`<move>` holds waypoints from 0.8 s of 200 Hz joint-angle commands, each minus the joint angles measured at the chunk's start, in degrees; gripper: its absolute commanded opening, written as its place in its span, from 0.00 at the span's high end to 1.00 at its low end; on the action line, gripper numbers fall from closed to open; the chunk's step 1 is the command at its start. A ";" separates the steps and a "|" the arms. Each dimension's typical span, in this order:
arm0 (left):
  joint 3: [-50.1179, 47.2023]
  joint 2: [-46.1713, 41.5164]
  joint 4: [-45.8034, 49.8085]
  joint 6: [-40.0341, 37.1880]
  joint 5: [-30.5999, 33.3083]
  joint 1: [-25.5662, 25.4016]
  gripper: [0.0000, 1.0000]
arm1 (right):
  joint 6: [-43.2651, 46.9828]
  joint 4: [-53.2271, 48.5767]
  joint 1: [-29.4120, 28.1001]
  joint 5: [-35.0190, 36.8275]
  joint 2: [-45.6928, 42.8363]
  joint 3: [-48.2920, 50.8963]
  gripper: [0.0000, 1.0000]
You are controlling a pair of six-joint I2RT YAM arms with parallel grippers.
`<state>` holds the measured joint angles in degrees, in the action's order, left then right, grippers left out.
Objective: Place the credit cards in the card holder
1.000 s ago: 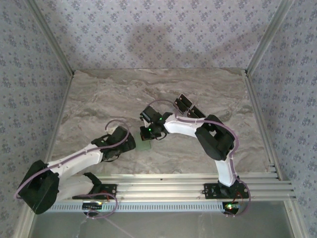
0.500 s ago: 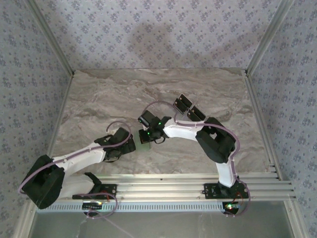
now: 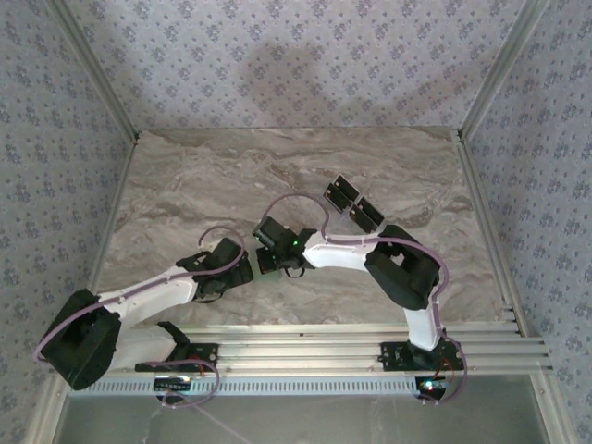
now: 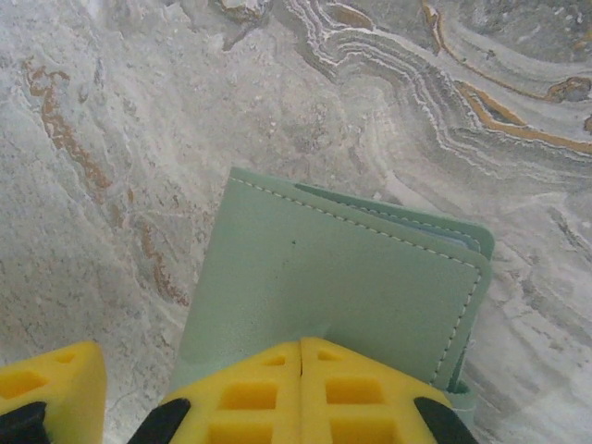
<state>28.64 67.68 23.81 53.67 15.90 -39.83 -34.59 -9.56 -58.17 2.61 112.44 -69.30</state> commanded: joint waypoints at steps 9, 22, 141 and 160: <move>0.27 -1.14 0.70 0.71 0.69 0.25 0.01 | -3.78 -12.66 -2.36 -1.53 8.20 7.83 1.00; 0.19 -1.45 0.96 0.72 0.80 0.25 0.01 | -4.69 -11.72 -2.56 -1.08 7.99 9.17 1.00; 0.16 -1.54 1.84 0.65 1.59 0.23 0.00 | 0.15 -2.05 -4.10 2.51 5.86 16.30 1.00; 1.11 -1.88 3.01 0.38 1.71 0.27 0.00 | -0.30 -1.99 -4.18 2.27 6.47 16.14 1.00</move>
<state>28.64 66.74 24.21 53.69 16.14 -39.83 -35.51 6.55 -60.66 9.43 110.28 -59.00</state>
